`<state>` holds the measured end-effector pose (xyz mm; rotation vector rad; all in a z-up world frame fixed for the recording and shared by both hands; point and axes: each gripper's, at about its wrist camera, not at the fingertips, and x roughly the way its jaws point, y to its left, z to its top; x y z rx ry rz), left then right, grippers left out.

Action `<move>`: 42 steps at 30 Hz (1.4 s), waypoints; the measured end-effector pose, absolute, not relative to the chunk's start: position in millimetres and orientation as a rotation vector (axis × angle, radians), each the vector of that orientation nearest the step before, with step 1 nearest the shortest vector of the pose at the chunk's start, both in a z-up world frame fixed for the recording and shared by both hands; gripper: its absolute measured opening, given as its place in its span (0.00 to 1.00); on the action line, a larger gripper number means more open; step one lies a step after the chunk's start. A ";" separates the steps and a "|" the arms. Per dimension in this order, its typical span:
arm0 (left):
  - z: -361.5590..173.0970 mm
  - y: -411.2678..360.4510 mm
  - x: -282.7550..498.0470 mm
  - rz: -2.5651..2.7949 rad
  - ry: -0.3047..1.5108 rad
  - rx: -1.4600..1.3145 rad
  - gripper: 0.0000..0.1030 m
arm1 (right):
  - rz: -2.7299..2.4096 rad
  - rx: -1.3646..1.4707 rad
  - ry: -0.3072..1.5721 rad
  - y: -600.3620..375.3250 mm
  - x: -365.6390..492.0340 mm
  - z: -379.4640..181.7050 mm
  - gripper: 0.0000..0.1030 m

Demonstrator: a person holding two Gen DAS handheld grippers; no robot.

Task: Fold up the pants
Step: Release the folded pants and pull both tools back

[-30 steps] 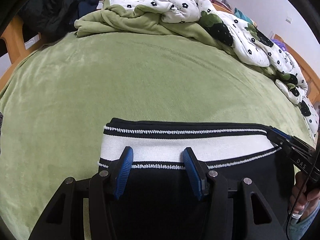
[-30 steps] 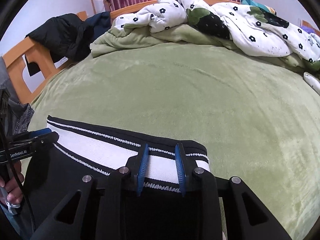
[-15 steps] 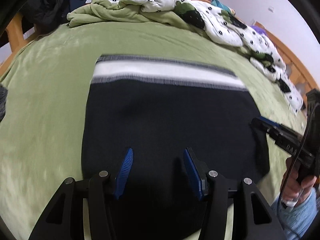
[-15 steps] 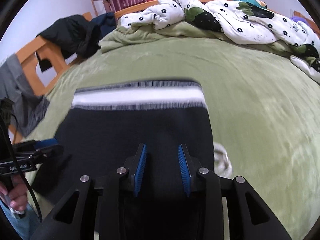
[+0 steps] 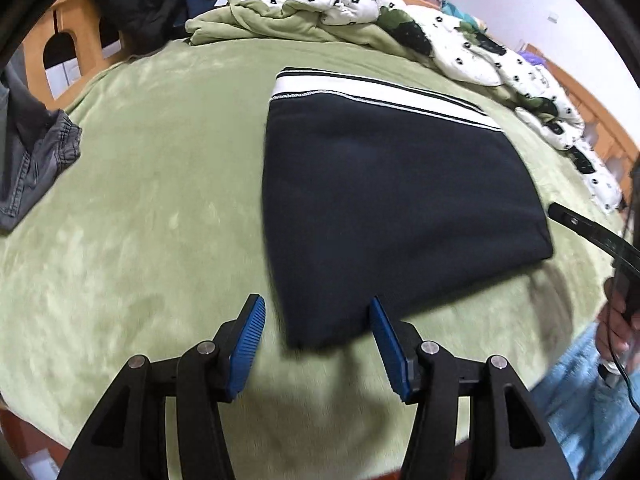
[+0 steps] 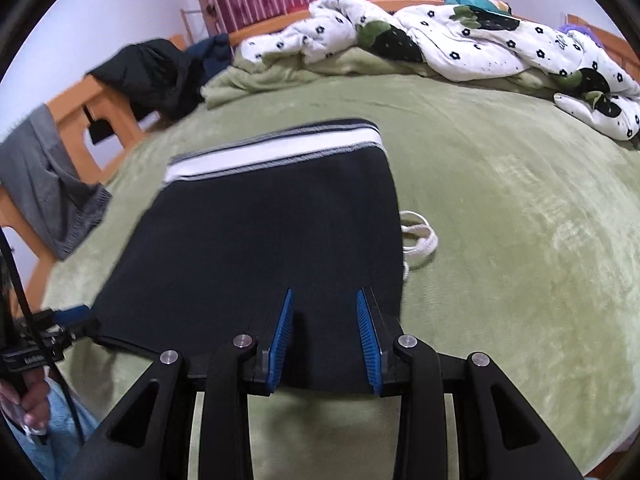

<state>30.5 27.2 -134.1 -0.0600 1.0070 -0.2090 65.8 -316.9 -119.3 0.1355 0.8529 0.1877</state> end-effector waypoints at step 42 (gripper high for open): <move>-68.3 10.9 -33.8 -0.188 0.951 -0.145 0.51 | 0.056 0.010 0.866 -296.8 -8.2 -47.1 0.63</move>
